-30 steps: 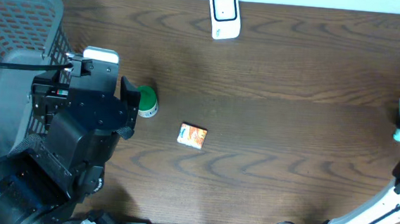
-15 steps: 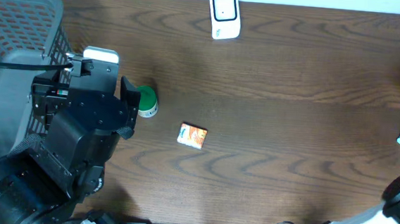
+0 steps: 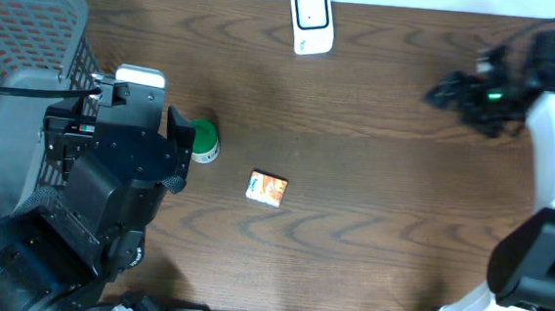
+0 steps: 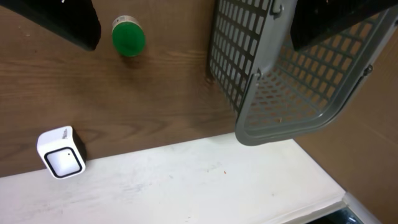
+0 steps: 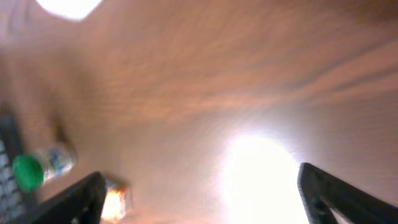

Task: Scan the item barcode

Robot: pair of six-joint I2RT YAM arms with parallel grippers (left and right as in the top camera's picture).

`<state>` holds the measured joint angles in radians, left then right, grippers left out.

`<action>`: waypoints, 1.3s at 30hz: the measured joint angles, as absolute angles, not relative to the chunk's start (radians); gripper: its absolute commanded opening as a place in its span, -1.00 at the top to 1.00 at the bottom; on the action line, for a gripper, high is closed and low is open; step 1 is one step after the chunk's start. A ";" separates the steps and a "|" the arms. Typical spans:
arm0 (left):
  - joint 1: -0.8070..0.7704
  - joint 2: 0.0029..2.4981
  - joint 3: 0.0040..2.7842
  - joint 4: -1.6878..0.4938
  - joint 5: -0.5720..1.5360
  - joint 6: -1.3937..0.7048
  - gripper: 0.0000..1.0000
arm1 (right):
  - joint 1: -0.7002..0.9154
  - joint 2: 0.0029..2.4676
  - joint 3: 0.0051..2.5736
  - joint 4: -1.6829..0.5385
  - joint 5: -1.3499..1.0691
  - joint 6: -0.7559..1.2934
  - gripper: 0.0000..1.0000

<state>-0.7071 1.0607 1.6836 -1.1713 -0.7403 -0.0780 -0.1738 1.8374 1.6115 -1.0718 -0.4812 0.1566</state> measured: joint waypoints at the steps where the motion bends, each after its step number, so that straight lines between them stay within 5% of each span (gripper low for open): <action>1: -0.707 1.061 1.684 -1.171 -0.740 -0.078 -0.96 | -0.138 1.837 1.609 -1.082 -0.484 0.179 -0.11; 6: -0.707 1.061 1.684 -1.171 -0.740 -0.078 -0.96 | 0.074 1.837 1.601 -1.083 -0.489 0.276 0.92; 7: -0.707 1.061 1.684 -1.172 -0.740 -0.078 -0.96 | 0.119 1.837 1.597 -1.079 -0.487 0.286 0.97; 10: -0.707 1.061 1.684 -1.171 -0.740 -0.078 -0.96 | 0.281 1.838 1.579 -1.053 -0.442 0.311 0.95; 15: -0.707 1.061 1.684 -1.171 -0.740 -0.078 -0.96 | 0.503 1.838 1.546 -0.970 -0.334 0.363 0.12; 23: -0.707 1.061 1.684 -1.172 -0.740 -0.078 -0.96 | 0.696 1.885 1.489 -0.696 -0.241 0.430 -0.03; 25: -0.707 1.061 1.684 -1.171 -0.740 -0.078 -0.96 | 0.708 1.920 1.489 -0.655 -0.229 0.440 -0.27; 27: -0.707 1.061 1.684 -1.171 -0.740 -0.078 -0.96 | 0.712 1.966 1.489 -0.629 -0.228 0.445 -0.25; 33: -0.707 1.061 1.684 -1.171 -0.741 -0.078 -0.96 | 0.712 2.095 1.482 -0.587 -0.250 0.465 0.30; 39: -0.707 1.061 1.684 -1.171 -0.740 -0.078 -0.96 | 0.714 2.125 1.480 -0.594 -0.342 0.466 0.48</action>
